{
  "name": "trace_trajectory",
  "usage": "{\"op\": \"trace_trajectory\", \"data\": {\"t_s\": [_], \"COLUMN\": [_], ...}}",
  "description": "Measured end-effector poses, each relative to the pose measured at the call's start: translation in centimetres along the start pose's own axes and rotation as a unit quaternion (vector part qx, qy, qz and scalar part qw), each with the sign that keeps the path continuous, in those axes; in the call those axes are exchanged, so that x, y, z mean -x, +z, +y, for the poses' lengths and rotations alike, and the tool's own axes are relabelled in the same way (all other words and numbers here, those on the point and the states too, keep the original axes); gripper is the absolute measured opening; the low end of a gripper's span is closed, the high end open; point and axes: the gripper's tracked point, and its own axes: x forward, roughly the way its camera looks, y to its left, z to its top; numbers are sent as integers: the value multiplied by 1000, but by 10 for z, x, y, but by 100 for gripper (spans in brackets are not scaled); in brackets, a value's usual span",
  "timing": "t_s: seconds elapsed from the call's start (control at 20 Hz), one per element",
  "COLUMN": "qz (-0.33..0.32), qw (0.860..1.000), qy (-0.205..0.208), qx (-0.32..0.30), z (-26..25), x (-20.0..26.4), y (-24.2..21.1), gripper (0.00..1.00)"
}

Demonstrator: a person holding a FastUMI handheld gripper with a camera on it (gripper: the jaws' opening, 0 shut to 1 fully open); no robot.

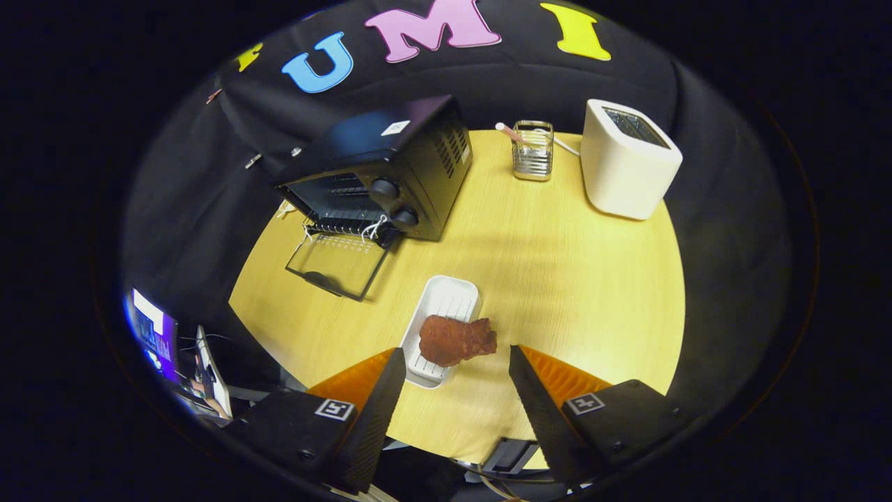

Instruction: Open the toaster oven, put the food inside, and close the toaster oven door.

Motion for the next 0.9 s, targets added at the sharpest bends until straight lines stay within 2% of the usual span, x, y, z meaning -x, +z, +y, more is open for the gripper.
{"op": "trace_trajectory", "data": {"t_s": [0.3,0.45,0.55,0.65,0.7,0.8,0.9], "qz": [52,67,73,83,82,64,50], "qw": [991,985,983,980,978,981,985], "qy": [103,129,133,137,140,135,121], "qx": [-73,-92,-103,-122,-132,-122,-114], "z": [0,4,1,-3,-1,-5,-7], "x": [-38,-52,-56,-57,-58,-53,-46], "y": [-12,-11,-9,-11,-9,-7,-6], "gripper": [78,78,53,39,22,16,16]}}
